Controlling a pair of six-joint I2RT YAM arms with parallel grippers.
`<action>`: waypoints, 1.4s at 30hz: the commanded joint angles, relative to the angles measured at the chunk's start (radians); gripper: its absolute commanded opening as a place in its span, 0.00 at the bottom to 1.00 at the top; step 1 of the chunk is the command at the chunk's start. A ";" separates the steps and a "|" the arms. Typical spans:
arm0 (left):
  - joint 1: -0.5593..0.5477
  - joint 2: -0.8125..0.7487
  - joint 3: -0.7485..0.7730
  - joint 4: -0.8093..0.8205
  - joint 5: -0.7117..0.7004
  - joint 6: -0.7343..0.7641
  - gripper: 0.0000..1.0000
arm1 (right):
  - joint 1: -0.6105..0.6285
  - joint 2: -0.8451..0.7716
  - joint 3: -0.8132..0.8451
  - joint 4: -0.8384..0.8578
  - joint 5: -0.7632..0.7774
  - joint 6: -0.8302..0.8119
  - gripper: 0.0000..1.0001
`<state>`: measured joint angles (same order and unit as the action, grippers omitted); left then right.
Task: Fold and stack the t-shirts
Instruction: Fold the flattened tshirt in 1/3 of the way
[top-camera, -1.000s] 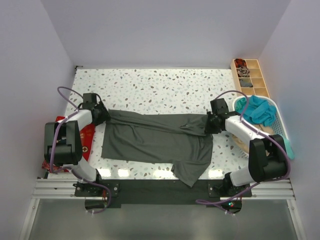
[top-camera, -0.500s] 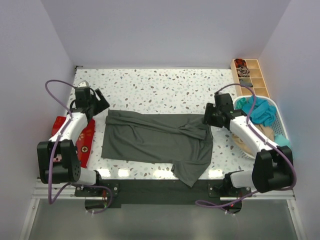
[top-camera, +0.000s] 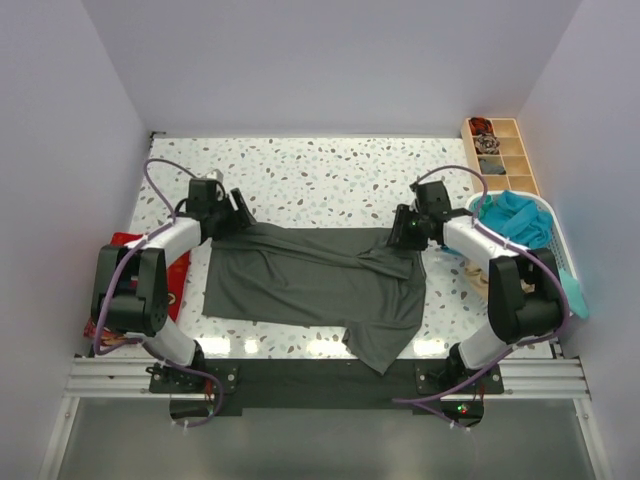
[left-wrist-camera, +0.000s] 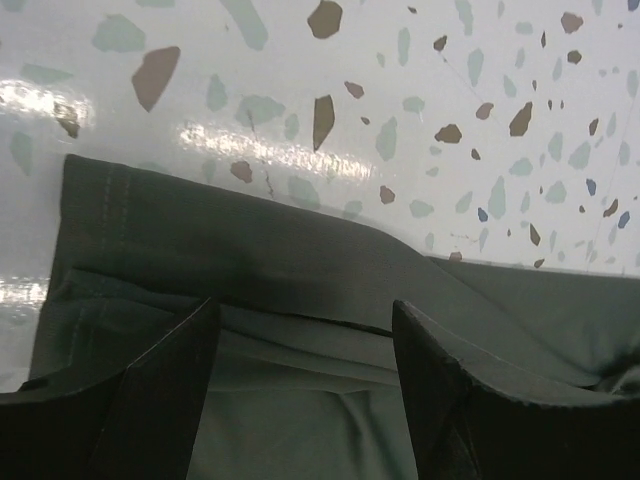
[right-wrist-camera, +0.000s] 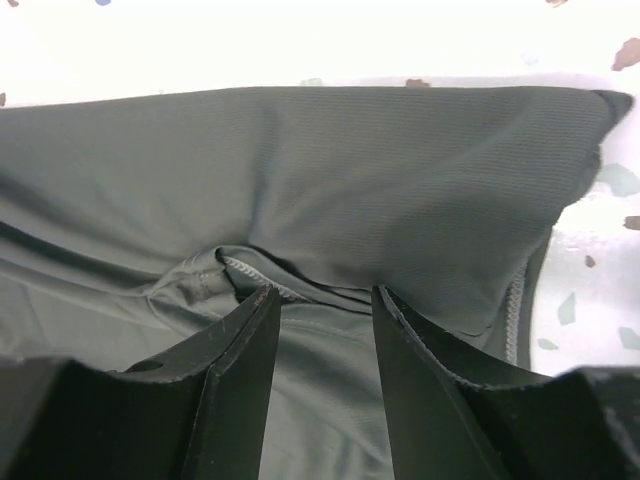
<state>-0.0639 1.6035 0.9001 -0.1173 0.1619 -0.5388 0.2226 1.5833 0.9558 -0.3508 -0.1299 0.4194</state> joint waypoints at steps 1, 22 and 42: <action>-0.028 0.030 -0.016 0.033 -0.007 -0.006 0.73 | 0.020 0.012 0.005 0.019 -0.044 -0.005 0.45; -0.028 -0.128 -0.136 -0.220 -0.094 0.029 0.73 | 0.021 -0.126 -0.178 -0.149 -0.014 -0.016 0.40; -0.042 -0.083 0.027 -0.108 0.068 -0.004 0.75 | 0.130 0.082 0.142 0.024 -0.258 -0.045 0.42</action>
<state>-0.0937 1.5063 0.9195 -0.2749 0.1738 -0.5316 0.2699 1.5814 1.0073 -0.3790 -0.2752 0.3878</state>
